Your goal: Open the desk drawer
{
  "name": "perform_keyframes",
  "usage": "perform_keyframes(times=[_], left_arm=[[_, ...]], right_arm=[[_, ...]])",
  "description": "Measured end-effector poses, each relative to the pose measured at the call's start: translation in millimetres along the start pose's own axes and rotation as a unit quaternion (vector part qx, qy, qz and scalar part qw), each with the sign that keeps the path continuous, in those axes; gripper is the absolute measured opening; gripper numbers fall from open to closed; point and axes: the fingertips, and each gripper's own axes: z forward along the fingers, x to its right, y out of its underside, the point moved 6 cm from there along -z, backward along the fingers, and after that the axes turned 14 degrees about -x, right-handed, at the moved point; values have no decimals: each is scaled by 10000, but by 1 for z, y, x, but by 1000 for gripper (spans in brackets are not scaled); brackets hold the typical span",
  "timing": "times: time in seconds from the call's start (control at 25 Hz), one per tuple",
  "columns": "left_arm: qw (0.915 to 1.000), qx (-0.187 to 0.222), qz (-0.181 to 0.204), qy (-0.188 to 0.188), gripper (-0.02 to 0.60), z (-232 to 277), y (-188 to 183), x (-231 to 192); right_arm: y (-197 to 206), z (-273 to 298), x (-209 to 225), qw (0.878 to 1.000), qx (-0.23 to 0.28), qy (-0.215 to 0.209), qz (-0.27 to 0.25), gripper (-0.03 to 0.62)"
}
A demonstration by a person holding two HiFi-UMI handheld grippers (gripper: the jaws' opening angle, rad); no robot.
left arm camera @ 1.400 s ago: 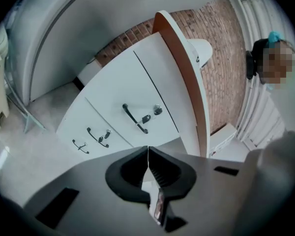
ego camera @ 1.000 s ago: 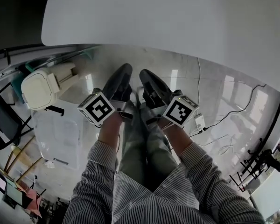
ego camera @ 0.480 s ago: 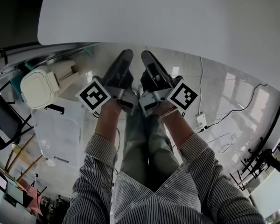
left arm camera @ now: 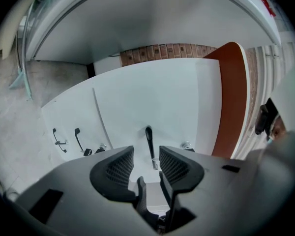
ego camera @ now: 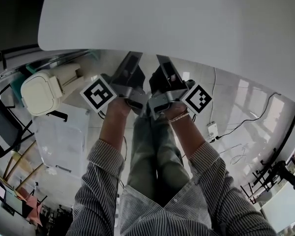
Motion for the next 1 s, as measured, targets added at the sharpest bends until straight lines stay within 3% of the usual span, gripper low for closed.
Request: perform_keyframes(times=[0.36,0.64,1.0], left_arm=[[9999,-101,53,116,152,11,-9,0],[9999,-87,-18,115,150,14,-16,-7],[9995,-110,52,284,126,20,-19,-4]], right_arm=[[-15,10,-2,9997,47,-227,-83,144],[-20,18,2,9998,-88,-150,0,139],[-25,22,-6,9993,-129,-218,-284,86]])
